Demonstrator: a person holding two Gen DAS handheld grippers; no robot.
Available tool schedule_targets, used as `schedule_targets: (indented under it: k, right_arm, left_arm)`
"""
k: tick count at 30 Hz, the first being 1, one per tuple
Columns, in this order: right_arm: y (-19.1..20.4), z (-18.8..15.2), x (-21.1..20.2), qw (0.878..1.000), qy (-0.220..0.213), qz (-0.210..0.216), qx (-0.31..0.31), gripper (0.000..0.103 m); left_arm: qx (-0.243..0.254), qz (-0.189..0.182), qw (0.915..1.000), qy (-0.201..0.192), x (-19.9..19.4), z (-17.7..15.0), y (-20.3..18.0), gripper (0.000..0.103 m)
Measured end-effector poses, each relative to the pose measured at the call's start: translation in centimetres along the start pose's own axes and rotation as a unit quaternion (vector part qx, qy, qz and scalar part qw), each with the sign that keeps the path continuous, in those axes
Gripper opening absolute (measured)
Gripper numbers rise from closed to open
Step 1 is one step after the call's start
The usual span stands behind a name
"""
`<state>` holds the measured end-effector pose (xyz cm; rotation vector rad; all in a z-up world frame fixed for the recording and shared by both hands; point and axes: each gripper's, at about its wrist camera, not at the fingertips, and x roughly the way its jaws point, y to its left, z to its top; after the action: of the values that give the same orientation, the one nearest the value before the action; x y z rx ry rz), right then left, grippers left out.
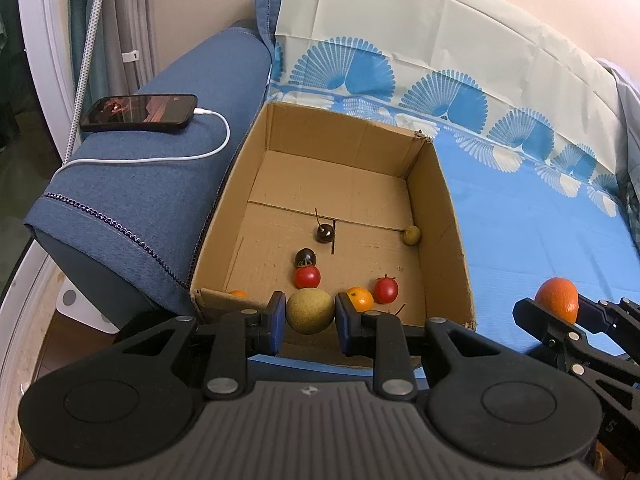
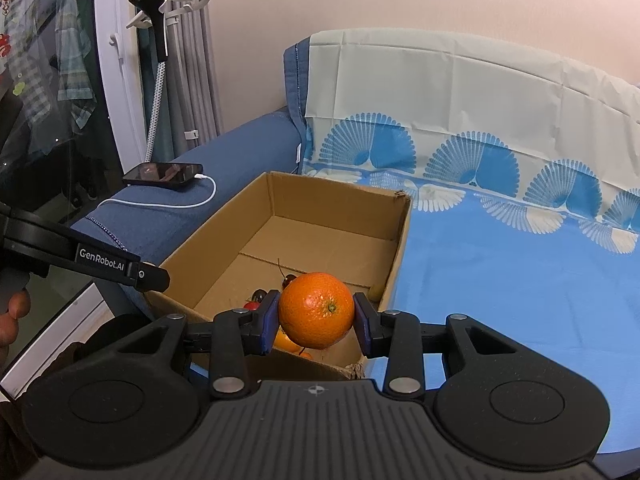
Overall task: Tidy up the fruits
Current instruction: 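Carry the tan fruit and orange fruit with both tools over the box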
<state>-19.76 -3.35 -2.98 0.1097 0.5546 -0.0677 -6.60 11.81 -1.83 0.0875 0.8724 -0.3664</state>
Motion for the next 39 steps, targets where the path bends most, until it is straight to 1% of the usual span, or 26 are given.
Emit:
schedule_targets:
  k: [12, 21, 29, 39]
  right_arm:
    - [0.0, 0.1, 1.0, 1.0, 0.012, 0.004, -0.001, 0.04]
    - [-0.3, 1.2, 3.2, 1.0, 0.019, 0.005, -0.001, 0.04]
    - [-0.3, 2.1, 6.8, 0.999, 0.035, 0.016, -0.004, 0.04]
    - [-0.7, 1.9, 11.7, 0.997, 0.074, 0.02, 0.003, 0.04]
  left_arm:
    - [-0.002, 0.003, 1.0, 0.003, 0.7, 0.6, 0.1, 0.029]
    - [-0.01, 0.01, 0.9999, 0.001, 2.1, 2.7, 0.7, 0.029]
    - [-0.012, 0.012, 0.9998, 0.012, 5.1, 4.7, 0.7, 0.029]
    - [-0.004, 0.02, 0.9987, 0.047, 10.0, 6.1, 0.7, 0.029]
